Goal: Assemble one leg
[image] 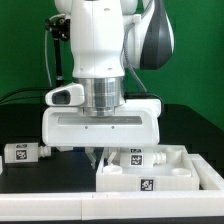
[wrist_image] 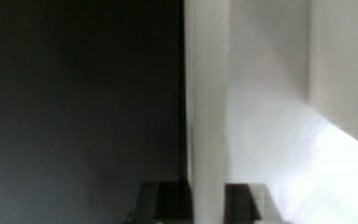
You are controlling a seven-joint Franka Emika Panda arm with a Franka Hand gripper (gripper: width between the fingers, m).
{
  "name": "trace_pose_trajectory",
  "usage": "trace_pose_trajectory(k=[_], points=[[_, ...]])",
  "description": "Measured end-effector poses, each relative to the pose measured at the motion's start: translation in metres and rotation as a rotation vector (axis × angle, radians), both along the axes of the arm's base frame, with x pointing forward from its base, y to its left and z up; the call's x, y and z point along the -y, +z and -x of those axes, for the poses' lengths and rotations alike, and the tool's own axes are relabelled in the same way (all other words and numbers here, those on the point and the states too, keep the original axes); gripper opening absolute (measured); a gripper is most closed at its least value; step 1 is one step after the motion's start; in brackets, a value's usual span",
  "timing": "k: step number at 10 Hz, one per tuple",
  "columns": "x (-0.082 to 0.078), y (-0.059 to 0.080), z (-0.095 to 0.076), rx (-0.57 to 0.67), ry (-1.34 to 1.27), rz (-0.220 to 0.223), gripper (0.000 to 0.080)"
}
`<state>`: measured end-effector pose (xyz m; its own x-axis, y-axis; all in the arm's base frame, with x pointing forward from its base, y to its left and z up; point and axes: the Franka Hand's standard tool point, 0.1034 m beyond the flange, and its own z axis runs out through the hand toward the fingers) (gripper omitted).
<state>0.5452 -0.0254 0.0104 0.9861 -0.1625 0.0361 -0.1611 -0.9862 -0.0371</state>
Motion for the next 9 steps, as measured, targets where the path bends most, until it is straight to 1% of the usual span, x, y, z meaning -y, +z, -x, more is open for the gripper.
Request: trace_pose_trajectory(k=[1,2,3,4,6,9], points=[[-0.001,0.0,-0.013,0.013,0.02,0.003,0.0055],[-0.001,0.001,-0.032,0.038,0.041,0.007,0.0055],[-0.001,0.003,-0.045,0.057,0.046,0.009,0.0055],[-0.005,0.002,-0.052,0.048,0.066,0.013,0.0055],[-0.005,0.002,-0.053,-0.005,0.061,0.041,0.0059],[-0.004,0.001,-0.052,0.014,0.076,0.053,0.0059]])
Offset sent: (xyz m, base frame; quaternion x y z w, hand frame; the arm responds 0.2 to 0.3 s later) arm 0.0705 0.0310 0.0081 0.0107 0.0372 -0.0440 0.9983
